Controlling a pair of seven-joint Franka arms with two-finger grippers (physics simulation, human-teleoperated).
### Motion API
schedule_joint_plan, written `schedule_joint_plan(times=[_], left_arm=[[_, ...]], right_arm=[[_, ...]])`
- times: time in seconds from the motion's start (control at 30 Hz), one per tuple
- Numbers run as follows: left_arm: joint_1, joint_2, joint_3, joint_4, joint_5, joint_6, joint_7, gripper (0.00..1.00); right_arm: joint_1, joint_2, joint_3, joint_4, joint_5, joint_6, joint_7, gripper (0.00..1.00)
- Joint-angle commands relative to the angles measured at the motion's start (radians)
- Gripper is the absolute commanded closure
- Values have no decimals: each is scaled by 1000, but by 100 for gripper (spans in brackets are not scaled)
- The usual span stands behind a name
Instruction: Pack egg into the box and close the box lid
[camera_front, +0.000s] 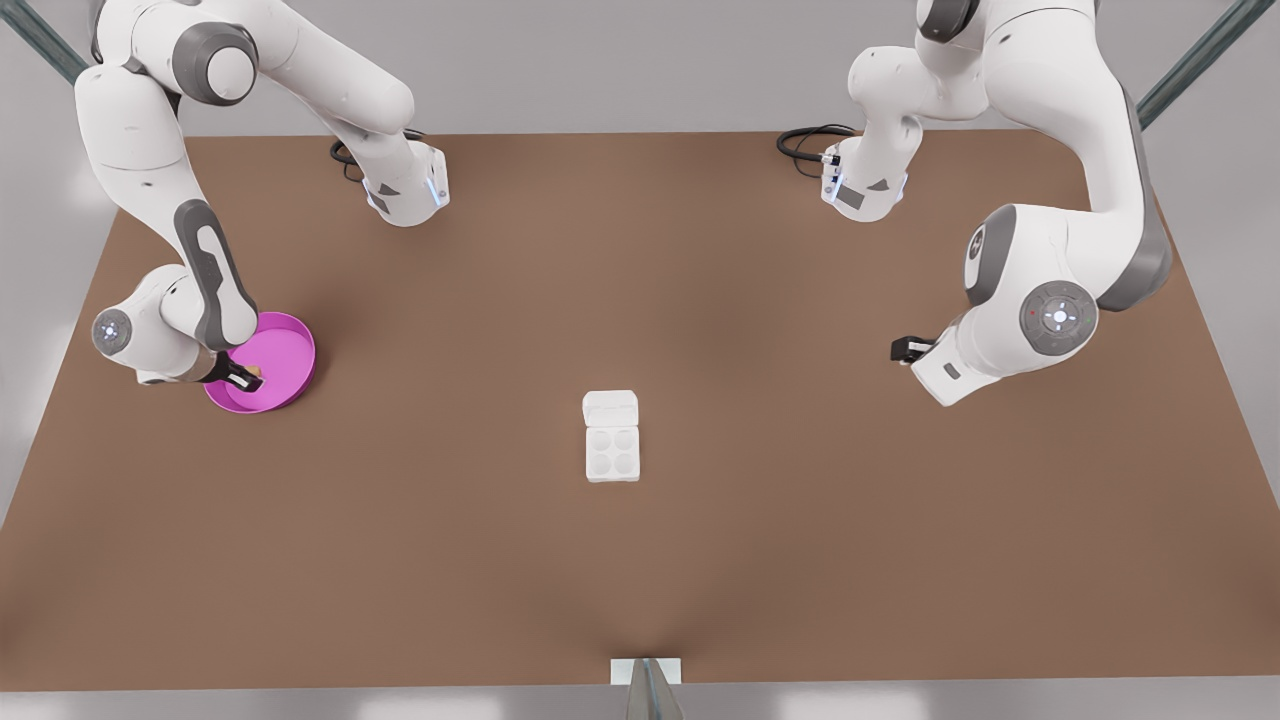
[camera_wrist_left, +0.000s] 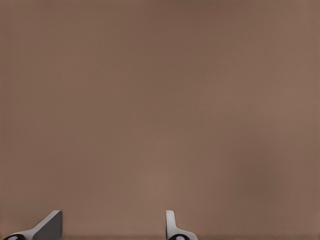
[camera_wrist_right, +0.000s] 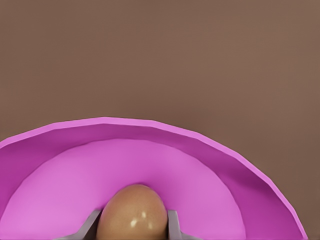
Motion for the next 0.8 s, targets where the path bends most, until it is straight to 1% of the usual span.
schedule_joint_plan(times=[0.0,0.77], left_arm=[[1,-1,0,0,1,-2,-1,0],[-2,8,0,19,-1,-12,1,0]], right_arm=[[2,0,0,0,1,-12,-29,43],[3,8,3,23,1,-56,-32,52]])
